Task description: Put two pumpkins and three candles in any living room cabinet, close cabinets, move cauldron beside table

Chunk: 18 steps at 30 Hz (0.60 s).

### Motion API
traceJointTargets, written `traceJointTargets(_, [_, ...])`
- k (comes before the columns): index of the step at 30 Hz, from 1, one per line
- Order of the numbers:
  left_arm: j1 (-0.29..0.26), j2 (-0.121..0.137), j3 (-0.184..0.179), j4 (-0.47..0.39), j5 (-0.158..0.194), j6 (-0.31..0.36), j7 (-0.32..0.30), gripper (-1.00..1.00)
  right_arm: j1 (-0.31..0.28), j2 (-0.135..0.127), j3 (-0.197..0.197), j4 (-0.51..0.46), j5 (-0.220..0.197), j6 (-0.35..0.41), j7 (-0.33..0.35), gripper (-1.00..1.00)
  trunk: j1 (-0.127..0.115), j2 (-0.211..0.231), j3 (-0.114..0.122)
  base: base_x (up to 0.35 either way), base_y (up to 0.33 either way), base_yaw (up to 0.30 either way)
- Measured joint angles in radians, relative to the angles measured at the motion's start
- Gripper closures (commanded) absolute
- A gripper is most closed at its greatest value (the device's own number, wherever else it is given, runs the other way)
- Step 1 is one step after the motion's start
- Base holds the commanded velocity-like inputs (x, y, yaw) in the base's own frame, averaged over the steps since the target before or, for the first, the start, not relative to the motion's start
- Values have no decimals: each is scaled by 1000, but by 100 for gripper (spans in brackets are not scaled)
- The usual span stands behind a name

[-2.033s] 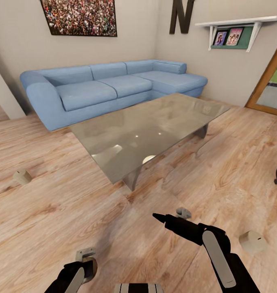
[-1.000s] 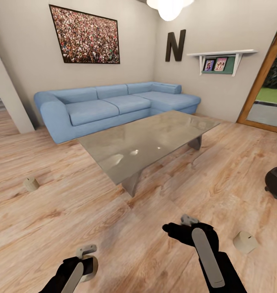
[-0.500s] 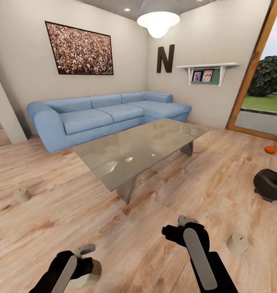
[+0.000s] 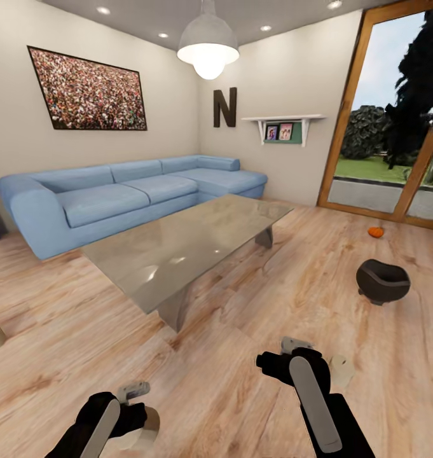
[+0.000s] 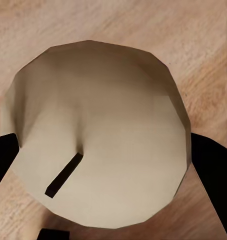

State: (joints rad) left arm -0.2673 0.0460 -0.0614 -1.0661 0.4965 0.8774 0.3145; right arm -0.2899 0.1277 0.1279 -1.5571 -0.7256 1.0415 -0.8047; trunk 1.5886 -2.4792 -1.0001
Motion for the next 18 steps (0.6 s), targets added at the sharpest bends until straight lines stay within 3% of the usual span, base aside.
traceJointTargets(5, [0,0,0,0,0,0,0,100,0,-3,-8,0,0,0,0,-100,-19,35,16,0,0,-284])
traceJointTargets(13, [0,-2,-1,0,0,-1,0,100,0,-5,-66,0,-3,3,-1,-100,-50,91,33,0,0,-195])
traceJointTargets(18, [-1,-2,-1,0,0,-1,0,100,0,-7,-71,1,-11,3,-1,-100,-69,126,42,0,0,-196])
